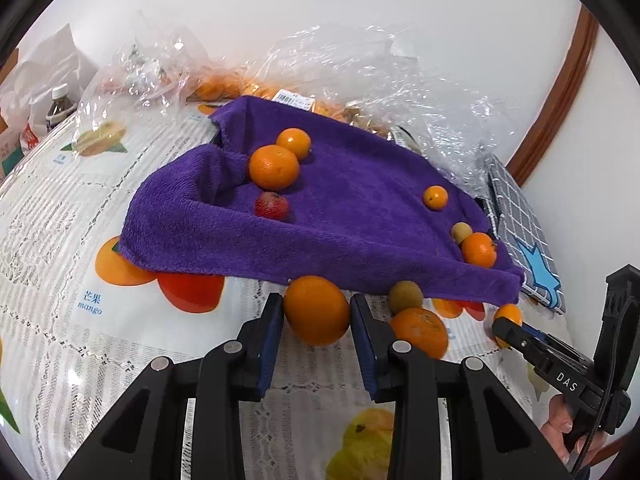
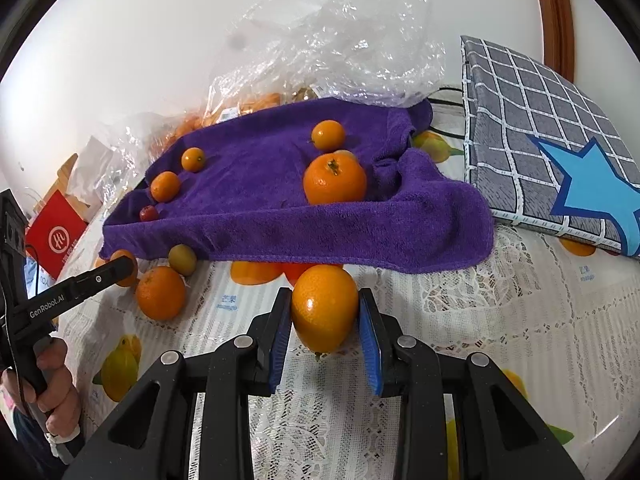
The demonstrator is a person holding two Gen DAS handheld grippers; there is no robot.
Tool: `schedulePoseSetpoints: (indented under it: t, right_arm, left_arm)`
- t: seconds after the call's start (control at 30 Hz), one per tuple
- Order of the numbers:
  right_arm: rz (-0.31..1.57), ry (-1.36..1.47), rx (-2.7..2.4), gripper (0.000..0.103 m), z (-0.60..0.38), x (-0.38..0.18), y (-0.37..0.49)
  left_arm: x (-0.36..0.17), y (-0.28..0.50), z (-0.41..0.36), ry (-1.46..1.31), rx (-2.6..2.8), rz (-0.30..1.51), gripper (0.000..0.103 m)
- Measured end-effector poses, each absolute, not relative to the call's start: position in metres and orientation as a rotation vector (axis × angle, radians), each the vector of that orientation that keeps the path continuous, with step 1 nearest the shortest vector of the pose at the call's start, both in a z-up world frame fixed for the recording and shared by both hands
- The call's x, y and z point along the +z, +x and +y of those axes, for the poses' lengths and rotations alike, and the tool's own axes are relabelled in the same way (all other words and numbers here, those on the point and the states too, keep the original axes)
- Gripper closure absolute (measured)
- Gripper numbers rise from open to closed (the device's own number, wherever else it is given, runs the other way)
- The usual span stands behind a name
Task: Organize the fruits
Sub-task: 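Carry the orange in the left tool over the towel while the right tool carries its orange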
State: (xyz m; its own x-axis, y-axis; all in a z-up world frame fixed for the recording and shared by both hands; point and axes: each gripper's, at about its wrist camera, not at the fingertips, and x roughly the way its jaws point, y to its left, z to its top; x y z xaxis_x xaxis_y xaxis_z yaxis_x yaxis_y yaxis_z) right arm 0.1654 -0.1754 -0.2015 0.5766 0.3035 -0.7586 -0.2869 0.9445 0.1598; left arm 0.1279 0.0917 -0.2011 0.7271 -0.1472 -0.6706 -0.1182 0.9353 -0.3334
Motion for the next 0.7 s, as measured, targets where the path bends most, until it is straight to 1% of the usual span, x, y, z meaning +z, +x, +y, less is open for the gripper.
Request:
schedulePoseSetpoints:
  t: [0.37,0.7]
  right_arm:
    - [0.812,0.007,0.385,0.071,-0.171,-0.189,0.152]
    - [0.793,0.017,0.464,0.070,-0.165,-0.185,0.145]
  left_arm:
    - [-0.189,0.119,0.076,-0.333,-0.106,0.690,0.071]
    - [-0.180,0.110,0.079,-0.341,-0.098,0.629,0.071]
